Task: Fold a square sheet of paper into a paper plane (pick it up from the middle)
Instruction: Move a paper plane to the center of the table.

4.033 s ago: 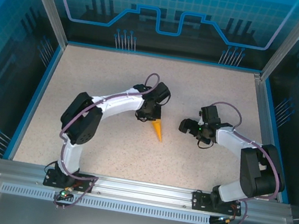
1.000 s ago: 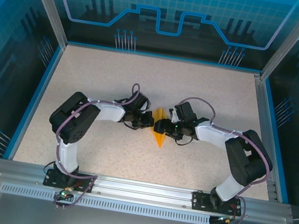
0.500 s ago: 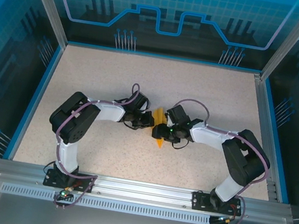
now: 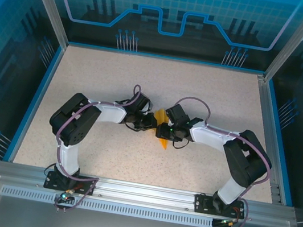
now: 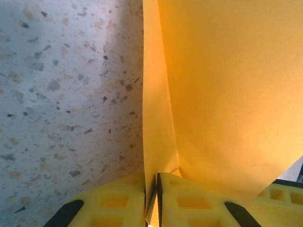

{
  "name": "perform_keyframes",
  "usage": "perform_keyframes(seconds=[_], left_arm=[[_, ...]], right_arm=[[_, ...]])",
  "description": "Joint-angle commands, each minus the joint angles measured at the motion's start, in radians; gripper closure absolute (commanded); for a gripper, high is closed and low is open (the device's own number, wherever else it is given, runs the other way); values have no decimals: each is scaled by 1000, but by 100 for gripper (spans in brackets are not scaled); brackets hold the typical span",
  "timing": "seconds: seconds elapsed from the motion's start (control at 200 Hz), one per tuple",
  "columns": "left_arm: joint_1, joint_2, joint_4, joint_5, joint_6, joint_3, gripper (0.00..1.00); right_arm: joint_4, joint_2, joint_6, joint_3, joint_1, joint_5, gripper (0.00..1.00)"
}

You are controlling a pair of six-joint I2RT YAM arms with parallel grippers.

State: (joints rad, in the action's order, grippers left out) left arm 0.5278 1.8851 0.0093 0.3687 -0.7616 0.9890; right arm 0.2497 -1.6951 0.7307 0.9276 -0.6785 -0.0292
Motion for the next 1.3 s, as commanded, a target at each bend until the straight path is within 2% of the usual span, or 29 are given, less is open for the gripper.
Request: perform_keyframes(seconds=[0.0, 0.35, 0.69, 1.296], left_arm=[[-13, -45, -2, 36, -8, -16, 84], [-38, -97, -68, 1, 29, -21, 80], [-41, -97, -103, -12, 49, -15, 79], [-65, -128, -144, -60, 60, -29, 77]], right_arm=[[41, -24, -10, 33, -22, 37, 59], [82, -38, -14, 64, -30, 84, 70], [126, -67, -28, 119, -43, 140, 64], [152, -112, -21, 198, -50, 186, 65]])
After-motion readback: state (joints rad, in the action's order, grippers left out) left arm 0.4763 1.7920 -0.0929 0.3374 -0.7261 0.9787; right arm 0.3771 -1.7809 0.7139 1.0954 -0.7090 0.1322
